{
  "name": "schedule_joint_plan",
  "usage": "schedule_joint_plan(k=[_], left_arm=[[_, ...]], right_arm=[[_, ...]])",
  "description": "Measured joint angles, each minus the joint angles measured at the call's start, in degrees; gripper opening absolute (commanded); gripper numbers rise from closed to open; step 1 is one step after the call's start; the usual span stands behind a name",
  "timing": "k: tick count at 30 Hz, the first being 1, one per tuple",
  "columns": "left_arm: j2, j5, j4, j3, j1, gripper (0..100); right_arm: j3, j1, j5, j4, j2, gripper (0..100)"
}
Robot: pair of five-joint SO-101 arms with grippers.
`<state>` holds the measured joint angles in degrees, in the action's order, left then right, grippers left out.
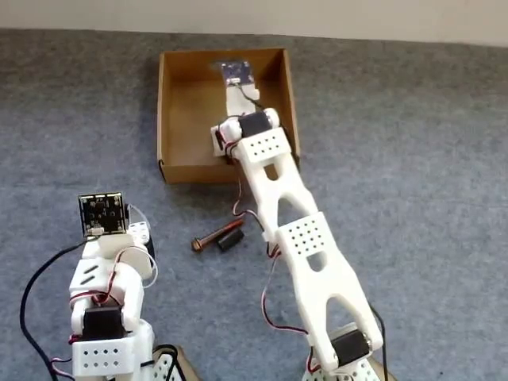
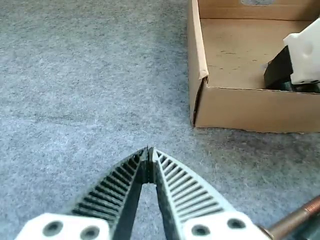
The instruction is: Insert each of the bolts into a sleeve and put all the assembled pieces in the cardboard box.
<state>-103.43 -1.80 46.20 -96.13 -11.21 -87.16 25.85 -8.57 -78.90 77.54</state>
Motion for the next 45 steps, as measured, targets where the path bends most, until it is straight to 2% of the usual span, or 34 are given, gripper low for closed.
schedule_joint_plan(k=[12,14,17,18,26,34,45], left_arm=[[0.00,0.00,0.00,0.00,0.00,3],[0.00,0.00,0.00,0.00,0.00,3],[0.00,0.00,0.00,0.00,0.00,3],[0.00,0.00,0.00,0.00,0.00,3],[0.00,0.00,0.00,0.00,0.00,3],[0.00,0.00,0.00,0.00,0.00,3],[0.00,0.00,0.00,0.00,0.00,3]], right_arm=[[-7.12,-0.18,-0.26,-5.01,-1.14,19.1],[-7.21,-0.62,-0.26,-5.98,-2.64,15.3],[-7.30,-0.97,-0.26,-7.38,-4.13,1.2],[-7.30,-0.97,-0.26,-7.56,-4.13,0.2],[-7.30,-0.70,-0.26,-6.15,-4.13,1.5],[-7.38,3.34,-0.26,-1.32,-1.41,1.5],[-7.38,0.70,-0.26,0.97,2.64,1.5]])
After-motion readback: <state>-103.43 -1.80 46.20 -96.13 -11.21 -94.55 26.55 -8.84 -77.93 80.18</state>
